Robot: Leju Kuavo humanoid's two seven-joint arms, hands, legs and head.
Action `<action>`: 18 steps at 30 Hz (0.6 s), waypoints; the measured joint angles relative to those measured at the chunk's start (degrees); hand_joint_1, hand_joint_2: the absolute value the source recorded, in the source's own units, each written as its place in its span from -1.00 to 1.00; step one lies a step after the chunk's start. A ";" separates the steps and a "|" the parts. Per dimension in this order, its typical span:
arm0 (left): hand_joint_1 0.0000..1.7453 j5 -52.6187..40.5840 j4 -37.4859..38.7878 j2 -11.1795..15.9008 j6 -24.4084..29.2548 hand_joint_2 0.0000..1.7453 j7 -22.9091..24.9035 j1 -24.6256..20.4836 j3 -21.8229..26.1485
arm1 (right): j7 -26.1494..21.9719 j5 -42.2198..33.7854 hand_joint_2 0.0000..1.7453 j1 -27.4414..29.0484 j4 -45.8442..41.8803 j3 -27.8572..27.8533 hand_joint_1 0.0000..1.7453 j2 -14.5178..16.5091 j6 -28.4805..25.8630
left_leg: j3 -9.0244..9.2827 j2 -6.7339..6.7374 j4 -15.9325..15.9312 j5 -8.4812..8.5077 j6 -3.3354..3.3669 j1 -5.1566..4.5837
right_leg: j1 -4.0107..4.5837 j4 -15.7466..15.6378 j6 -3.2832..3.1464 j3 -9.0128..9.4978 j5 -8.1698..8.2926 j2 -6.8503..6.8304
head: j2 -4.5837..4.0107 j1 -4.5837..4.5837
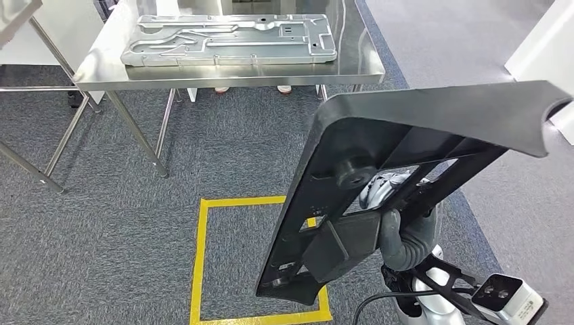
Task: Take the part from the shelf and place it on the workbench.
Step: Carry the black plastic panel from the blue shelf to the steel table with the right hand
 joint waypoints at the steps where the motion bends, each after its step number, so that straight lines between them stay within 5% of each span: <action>1: -1.00 0.05 0.01 -0.03 -0.04 1.00 -0.03 0.00 -0.02 | 0.01 0.01 1.00 0.00 0.01 -0.02 1.00 0.00 -0.05 | 0.90 -0.03 -0.01 -0.75 -0.26 0.05 | -0.05 -3.79 -0.04 0.58 3.59 -0.19 | 0.00 0.01; 3: -1.00 0.14 0.03 -0.05 -0.10 1.00 -0.16 -0.14 -0.11 | 0.01 0.05 1.00 -0.03 0.08 -0.03 1.00 0.00 -0.28 | 2.19 -0.04 -0.22 -2.16 -0.96 -0.01 | 0.19 -9.00 -0.74 1.66 8.11 -0.57 | 0.00 0.01; 4: -1.00 0.16 0.04 -0.05 -0.10 1.00 -0.24 -0.23 -0.20 | 0.01 0.09 1.00 -0.03 0.11 -0.03 1.00 0.00 -0.42 | 2.76 -0.02 -0.32 -2.54 -1.37 -0.08 | 0.32 -10.04 -1.24 1.93 8.89 -0.62 | 0.00 0.02; 7: -1.00 0.26 0.04 -0.04 -0.08 1.00 -0.54 -0.44 -0.44 | 0.01 0.13 1.00 -0.13 0.14 -0.03 1.00 0.01 -0.57 | 3.41 0.12 0.91 -2.31 -2.42 -0.06 | 0.33 -10.55 -2.78 3.36 8.13 -0.23 | 0.00 0.03; 10: -1.00 0.67 0.04 -0.05 -0.05 1.00 -0.79 -0.63 -0.48 | 0.01 0.04 1.00 -0.28 0.15 -0.03 1.00 0.04 -0.46 | -1.88 0.11 9.95 -3.57 -2.86 0.13 | 0.48 -11.08 -3.86 5.18 7.30 -0.17 | 0.00 0.02; 12: -1.00 0.95 0.04 -0.04 -0.01 1.00 -0.85 -0.51 -0.49 | 0.01 0.03 1.00 -0.27 0.16 -0.03 1.00 0.08 -0.40 | -6.81 0.10 15.75 -7.20 -2.88 0.13 | 0.73 -11.12 -4.13 6.11 6.40 0.04 | 0.00 0.00; 14: -1.00 1.12 0.04 -0.03 0.03 1.00 -0.86 -0.22 -0.50 | 0.01 0.03 1.00 -0.24 0.17 -0.03 1.00 0.10 -0.40 | -9.22 0.10 15.58 -8.36 -2.65 0.08 | 1.01 -11.12 -4.23 7.44 5.32 0.34 | 0.00 0.00; 18: -1.00 1.19 0.16 0.08 0.06 1.00 -0.93 0.01 -0.52 | 0.01 0.02 1.00 -0.29 0.28 -0.03 1.00 0.15 -0.42 | -8.13 -0.09 4.25 2.10 -1.10 -0.67 | 1.60 -10.91 -3.93 10.01 3.16 0.63 | 0.00 0.01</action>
